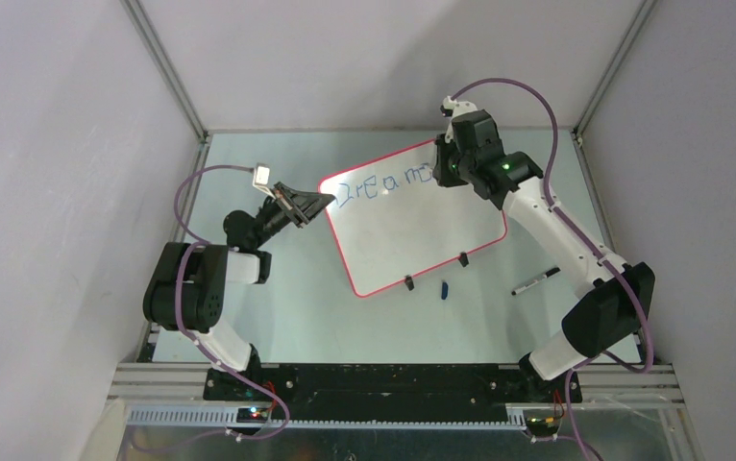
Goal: Write a sentence on the whiteboard
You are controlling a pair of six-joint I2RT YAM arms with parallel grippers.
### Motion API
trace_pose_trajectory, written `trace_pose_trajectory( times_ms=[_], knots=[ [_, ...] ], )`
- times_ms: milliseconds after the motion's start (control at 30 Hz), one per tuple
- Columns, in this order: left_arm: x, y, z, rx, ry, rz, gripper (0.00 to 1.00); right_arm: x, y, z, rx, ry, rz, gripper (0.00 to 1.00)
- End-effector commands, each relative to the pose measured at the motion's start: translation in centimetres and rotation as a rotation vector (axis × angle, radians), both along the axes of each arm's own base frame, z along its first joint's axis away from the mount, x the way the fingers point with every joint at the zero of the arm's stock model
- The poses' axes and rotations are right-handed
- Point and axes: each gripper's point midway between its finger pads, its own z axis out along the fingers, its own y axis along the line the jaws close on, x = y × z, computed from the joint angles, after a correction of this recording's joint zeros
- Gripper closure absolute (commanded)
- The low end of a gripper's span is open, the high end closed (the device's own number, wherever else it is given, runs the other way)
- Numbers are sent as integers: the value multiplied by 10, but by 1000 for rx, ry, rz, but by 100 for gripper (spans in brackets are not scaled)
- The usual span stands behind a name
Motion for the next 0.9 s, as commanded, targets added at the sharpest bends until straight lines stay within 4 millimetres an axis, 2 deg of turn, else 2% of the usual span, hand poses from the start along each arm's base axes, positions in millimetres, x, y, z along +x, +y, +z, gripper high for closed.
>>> trace_pose_trajectory(
  times_ms=[0, 433, 867],
  knots=[
    [-9, -9, 15, 34, -119, -47, 100, 7, -7, 25, 16, -68, -33, 100],
    [-10, -10, 15, 34, -121, -49, 100, 12, -10, 23, 22, -64, -46, 100],
    [-10, -9, 15, 34, -119, -49, 100, 8, 12, 27, 43, -68, 32, 100]
  ],
)
